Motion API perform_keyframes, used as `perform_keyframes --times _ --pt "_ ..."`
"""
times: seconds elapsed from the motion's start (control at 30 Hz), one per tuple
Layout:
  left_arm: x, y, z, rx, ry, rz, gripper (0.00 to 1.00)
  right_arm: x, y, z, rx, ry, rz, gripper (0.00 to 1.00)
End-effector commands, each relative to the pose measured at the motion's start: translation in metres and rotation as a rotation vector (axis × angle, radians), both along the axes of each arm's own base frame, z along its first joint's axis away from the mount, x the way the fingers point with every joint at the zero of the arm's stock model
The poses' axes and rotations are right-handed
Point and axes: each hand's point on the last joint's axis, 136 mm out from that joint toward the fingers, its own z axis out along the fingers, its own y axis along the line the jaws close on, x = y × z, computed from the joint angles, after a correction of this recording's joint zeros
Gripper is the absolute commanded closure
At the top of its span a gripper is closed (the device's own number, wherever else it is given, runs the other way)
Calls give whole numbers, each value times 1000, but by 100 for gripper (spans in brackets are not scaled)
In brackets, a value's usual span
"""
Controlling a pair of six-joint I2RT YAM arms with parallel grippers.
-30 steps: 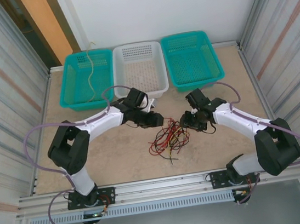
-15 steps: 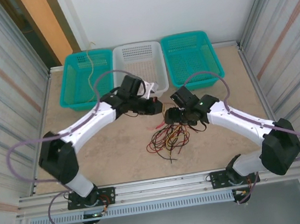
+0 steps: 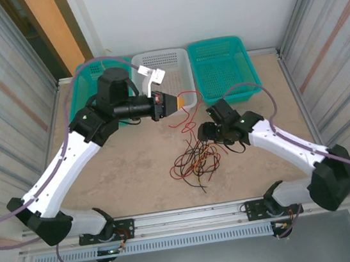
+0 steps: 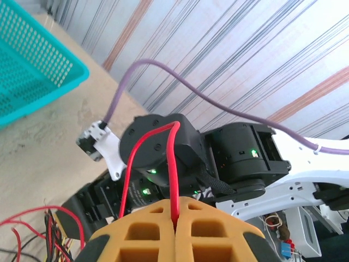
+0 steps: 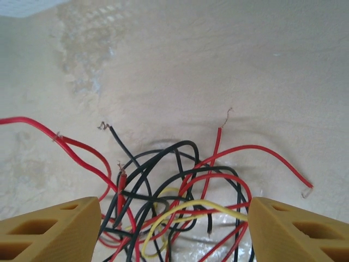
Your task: Untangle the cables
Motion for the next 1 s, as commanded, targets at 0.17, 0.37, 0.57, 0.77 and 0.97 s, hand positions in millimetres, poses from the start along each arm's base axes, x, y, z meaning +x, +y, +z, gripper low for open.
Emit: perform_keyframes --times 0.17,0.37,0.57,0.77,0.97 --pt "-15 21 83 -190 -134 -39 100 -5 -10 55 130 -107 -6 29" --pt "-15 30 134 -254 -239 -26 100 0 30 21 236 -41 35 30" --pt "2 39 157 -281 -263 36 100 9 10 24 104 -76 -30 46" --pt "14 40 159 -317 -243 58 100 9 -14 123 143 -352 -2 36" --pt "14 39 167 -344 -269 42 100 -8 -1 205 258 -546 113 29"
